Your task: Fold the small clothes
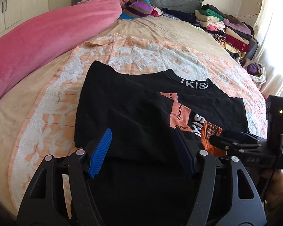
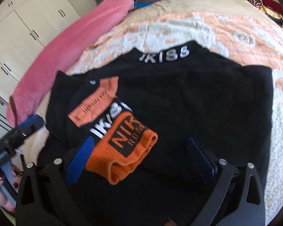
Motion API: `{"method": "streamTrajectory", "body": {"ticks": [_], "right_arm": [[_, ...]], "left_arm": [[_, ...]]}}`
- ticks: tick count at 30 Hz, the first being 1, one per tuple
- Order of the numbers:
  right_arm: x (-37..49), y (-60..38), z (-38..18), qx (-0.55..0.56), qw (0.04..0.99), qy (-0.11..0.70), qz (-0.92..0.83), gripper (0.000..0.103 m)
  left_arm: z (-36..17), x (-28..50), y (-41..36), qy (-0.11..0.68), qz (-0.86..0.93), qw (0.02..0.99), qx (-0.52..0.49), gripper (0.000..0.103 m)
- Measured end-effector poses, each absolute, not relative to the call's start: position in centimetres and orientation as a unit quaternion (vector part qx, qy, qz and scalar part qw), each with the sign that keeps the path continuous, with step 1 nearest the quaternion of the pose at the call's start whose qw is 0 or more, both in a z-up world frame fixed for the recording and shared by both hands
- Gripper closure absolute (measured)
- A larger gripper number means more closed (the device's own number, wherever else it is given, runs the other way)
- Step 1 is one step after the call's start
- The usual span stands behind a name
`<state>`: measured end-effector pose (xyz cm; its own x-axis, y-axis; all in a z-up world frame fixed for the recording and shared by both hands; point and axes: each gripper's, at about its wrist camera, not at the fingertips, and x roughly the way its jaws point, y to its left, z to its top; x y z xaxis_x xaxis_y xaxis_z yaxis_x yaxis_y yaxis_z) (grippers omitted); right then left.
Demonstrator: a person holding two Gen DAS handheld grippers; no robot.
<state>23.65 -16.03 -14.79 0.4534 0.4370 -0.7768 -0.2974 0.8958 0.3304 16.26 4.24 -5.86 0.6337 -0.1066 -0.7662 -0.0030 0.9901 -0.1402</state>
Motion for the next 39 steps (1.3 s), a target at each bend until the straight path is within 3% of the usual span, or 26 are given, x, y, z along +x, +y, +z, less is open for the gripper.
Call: {"method": "streamTrajectory", "body": {"ticks": [5,7,11,13,15,29,39], "right_arm": [[23.5,-15.6,-14.7,0.059,0.857,0.462,0.219,0.020],[23.6,-15.3,-14.8,0.056,0.856,0.461,0.227,0.036],[23.7,-14.9,-14.8,0.058,0.856,0.455,0.237,0.054],[23.8,-15.4,-14.8,0.076,0.855,0.452,0.243,0.084],[23.7,-15.6,-14.5,0.082,0.855,0.446,0.251,0.095],[22.6,-20.3,-5.7,0.097,0.893,0.344,0.272,0.096],[25.6,-24.9,-9.5,0.073,0.894,0.412,0.164,0.097]], "left_arm": [[-6.5,16.2,4.3,0.430,-0.031,0.900,-0.066,0.043],[-6.5,16.3,4.4,0.429,-0.031,0.900,-0.068,0.043],[-6.7,16.2,4.7,0.430,-0.030,0.900,-0.072,0.043],[-6.8,16.2,4.7,0.432,-0.030,0.899,-0.073,0.043],[-6.9,16.2,4.8,0.433,-0.027,0.898,-0.072,0.043],[-6.2,16.2,5.1,0.425,-0.030,0.902,-0.077,0.043],[-7.0,17.7,3.0,0.440,-0.045,0.895,-0.058,0.043]]}}
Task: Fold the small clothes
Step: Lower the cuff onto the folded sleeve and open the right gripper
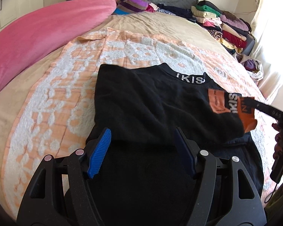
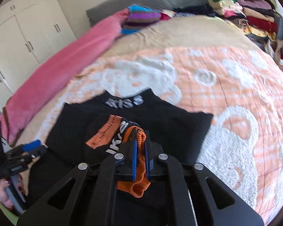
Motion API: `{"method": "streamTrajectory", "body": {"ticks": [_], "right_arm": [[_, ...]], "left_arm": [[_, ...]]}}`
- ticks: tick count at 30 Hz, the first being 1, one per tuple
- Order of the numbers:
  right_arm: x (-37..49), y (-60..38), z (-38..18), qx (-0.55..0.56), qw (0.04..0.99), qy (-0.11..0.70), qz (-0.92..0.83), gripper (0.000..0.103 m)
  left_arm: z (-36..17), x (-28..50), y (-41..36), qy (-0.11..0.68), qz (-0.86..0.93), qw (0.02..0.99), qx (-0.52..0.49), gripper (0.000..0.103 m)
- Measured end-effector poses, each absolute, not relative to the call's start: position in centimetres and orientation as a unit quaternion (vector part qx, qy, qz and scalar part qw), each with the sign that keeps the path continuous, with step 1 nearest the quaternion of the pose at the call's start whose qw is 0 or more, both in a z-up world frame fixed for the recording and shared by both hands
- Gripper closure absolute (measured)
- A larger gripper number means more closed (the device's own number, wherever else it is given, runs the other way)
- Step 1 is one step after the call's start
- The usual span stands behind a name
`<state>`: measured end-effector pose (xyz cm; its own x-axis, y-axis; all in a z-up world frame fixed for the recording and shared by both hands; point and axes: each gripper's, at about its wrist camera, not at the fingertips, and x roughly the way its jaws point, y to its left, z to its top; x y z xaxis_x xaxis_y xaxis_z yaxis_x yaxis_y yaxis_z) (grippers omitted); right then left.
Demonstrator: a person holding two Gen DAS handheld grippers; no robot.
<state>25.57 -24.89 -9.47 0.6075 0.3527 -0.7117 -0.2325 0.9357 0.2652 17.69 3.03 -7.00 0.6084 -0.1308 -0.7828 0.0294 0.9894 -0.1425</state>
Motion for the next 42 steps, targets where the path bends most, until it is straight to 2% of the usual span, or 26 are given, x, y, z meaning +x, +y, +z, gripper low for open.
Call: {"method": "streamTrajectory", "body": {"ticks": [10,18,22,27,34,35,36,42], "right_arm": [[25.6,-24.7,-11.5,0.016,0.899,0.421,0.121,0.097],[26.0,-24.8,-13.3,-0.003,0.892,0.441,0.099,0.095],[25.5,-25.1,-11.0,0.009,0.900,0.422,0.109,0.086],[24.2,-23.2,-9.1,-0.001,0.897,0.407,0.172,0.080],[23.7,-20.3,-12.0,-0.047,0.869,0.455,0.190,0.080],[24.0,-20.4,-12.7,-0.056,0.864,0.468,0.176,0.078],[24.1,-20.6,-13.5,-0.063,0.860,0.477,0.167,0.072],[24.1,-20.7,-13.7,-0.042,0.859,0.479,0.177,0.069]], "left_arm": [[-9.4,22.0,1.1,0.475,-0.036,0.879,-0.019,0.043],[-11.0,22.1,0.9,0.485,-0.037,0.874,-0.002,0.041],[-9.8,21.3,0.7,0.474,-0.043,0.880,-0.007,0.039],[-8.0,19.7,-0.4,0.452,-0.052,0.890,-0.001,0.037],[-10.1,20.0,-1.1,0.486,-0.048,0.872,0.025,0.034],[-10.4,20.0,-1.1,0.487,-0.048,0.871,0.028,0.034],[-10.5,19.9,-1.1,0.486,-0.049,0.872,0.028,0.033],[-10.5,19.7,-0.9,0.483,-0.053,0.874,0.024,0.030]]}}
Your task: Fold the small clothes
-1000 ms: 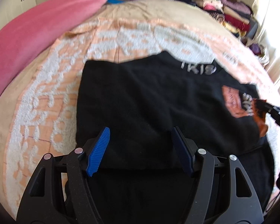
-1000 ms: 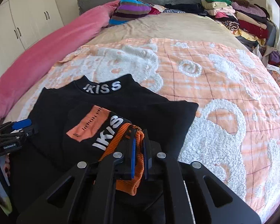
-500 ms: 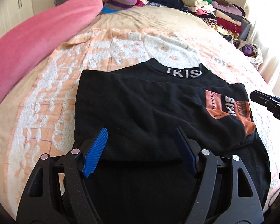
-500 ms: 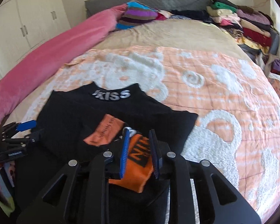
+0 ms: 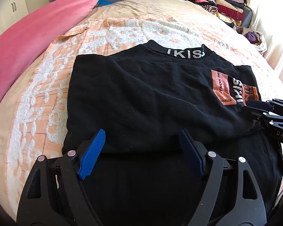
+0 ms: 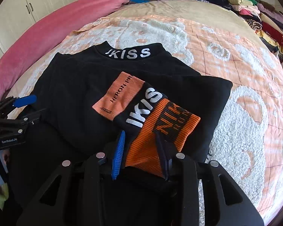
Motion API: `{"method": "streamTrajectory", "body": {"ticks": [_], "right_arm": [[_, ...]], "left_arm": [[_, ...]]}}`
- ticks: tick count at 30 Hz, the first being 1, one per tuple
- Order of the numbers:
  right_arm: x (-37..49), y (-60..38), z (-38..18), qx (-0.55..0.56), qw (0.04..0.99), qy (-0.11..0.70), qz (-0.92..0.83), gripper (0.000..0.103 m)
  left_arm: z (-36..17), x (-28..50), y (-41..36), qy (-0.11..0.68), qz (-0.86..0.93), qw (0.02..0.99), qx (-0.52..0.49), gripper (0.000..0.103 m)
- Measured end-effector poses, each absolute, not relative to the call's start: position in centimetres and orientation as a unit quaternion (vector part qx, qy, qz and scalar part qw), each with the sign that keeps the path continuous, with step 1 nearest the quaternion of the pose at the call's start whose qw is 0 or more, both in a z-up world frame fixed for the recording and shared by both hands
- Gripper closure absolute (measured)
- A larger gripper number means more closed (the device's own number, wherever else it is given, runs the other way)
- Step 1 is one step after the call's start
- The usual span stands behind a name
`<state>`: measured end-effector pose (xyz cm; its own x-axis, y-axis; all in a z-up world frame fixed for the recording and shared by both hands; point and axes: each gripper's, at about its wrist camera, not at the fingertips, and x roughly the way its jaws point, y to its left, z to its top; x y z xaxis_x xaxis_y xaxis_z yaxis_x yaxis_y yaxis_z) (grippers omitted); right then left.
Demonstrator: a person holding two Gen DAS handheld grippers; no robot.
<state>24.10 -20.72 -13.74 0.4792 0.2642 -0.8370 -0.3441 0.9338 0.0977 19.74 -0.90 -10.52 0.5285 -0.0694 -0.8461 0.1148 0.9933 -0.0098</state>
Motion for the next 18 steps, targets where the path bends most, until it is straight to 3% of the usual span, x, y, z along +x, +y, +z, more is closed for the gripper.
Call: {"method": "streamTrajectory", "body": {"ticks": [9,12,14,15,18], "right_arm": [[23.6,-22.6,-10.9,0.040,0.872,0.444,0.201,0.037],[23.0,-23.1,-9.4,0.049,0.883,0.421,0.202,0.033],[22.9,-23.3,-8.5,0.051,0.888,0.411,0.201,0.027],[22.7,-23.5,-7.9,0.053,0.892,0.402,0.198,0.019],[22.0,-24.0,-6.5,0.052,0.901,0.386,0.192,0.019]], "left_arm": [[-8.8,18.9,-0.9,0.473,-0.052,0.880,0.018,0.029],[-7.9,18.6,-0.7,0.465,-0.047,0.884,0.016,0.010],[-7.2,18.4,-0.6,0.459,-0.047,0.887,0.013,0.010],[-6.8,18.2,-0.5,0.456,-0.047,0.888,0.013,0.010],[-5.5,17.8,-0.1,0.444,-0.037,0.895,0.009,0.010]]}}
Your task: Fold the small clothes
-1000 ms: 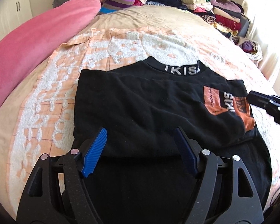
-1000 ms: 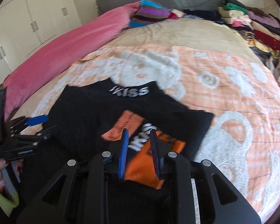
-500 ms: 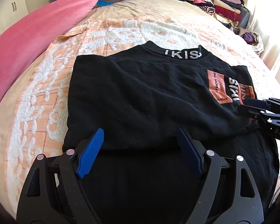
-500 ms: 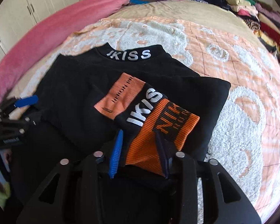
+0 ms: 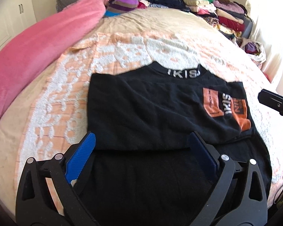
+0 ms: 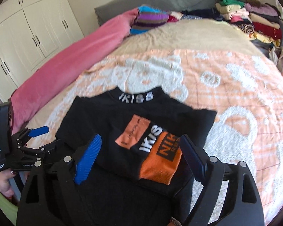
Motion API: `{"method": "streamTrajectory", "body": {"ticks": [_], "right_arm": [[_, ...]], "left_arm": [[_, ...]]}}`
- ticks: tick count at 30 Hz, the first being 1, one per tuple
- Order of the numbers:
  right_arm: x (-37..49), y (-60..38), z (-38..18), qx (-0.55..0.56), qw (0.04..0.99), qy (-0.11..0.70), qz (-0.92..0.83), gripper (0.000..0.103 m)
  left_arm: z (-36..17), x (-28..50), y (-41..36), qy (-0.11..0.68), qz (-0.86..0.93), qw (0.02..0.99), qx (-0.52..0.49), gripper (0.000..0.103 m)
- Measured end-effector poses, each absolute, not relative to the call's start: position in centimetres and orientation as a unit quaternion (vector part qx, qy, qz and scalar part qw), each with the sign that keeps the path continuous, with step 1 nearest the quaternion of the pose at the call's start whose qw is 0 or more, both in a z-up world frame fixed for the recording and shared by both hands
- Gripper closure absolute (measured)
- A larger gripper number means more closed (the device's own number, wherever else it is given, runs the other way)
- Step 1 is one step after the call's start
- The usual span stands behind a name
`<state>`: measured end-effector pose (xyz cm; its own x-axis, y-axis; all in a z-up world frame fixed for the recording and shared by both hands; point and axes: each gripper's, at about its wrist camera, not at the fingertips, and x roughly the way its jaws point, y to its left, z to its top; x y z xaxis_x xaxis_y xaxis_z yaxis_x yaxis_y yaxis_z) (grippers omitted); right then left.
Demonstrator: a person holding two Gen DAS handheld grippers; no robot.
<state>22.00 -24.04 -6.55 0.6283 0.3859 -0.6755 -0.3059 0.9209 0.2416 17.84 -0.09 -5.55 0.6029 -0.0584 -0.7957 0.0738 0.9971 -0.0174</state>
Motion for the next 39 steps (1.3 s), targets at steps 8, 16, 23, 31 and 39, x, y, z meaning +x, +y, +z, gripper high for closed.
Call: {"method": "streamTrajectory", "body": {"ticks": [8,16,23,31,39], "right_arm": [[19.7,-25.6,-3.2,0.064,0.916,0.347,0.190,0.012],[16.0,-27.0,-0.4,0.070,0.926,0.322,0.182,0.012],[12.8,-27.9,1.8,0.061,0.933,0.309,0.173,0.012],[8.9,-27.9,2.8,0.048,0.932,0.310,0.182,0.012],[5.0,-27.6,2.6,0.024,0.927,0.323,0.188,0.012]], "left_arm": [[-2.4,16.8,1.2,0.419,-0.025,0.908,-0.010,0.010],[0.5,15.0,1.7,0.399,-0.025,0.916,-0.017,0.010],[2.1,13.0,2.0,0.387,-0.032,0.921,-0.014,0.010],[3.3,11.0,2.5,0.380,-0.034,0.924,-0.005,0.010],[4.0,9.1,2.6,0.381,-0.051,0.923,-0.012,0.010]]}}
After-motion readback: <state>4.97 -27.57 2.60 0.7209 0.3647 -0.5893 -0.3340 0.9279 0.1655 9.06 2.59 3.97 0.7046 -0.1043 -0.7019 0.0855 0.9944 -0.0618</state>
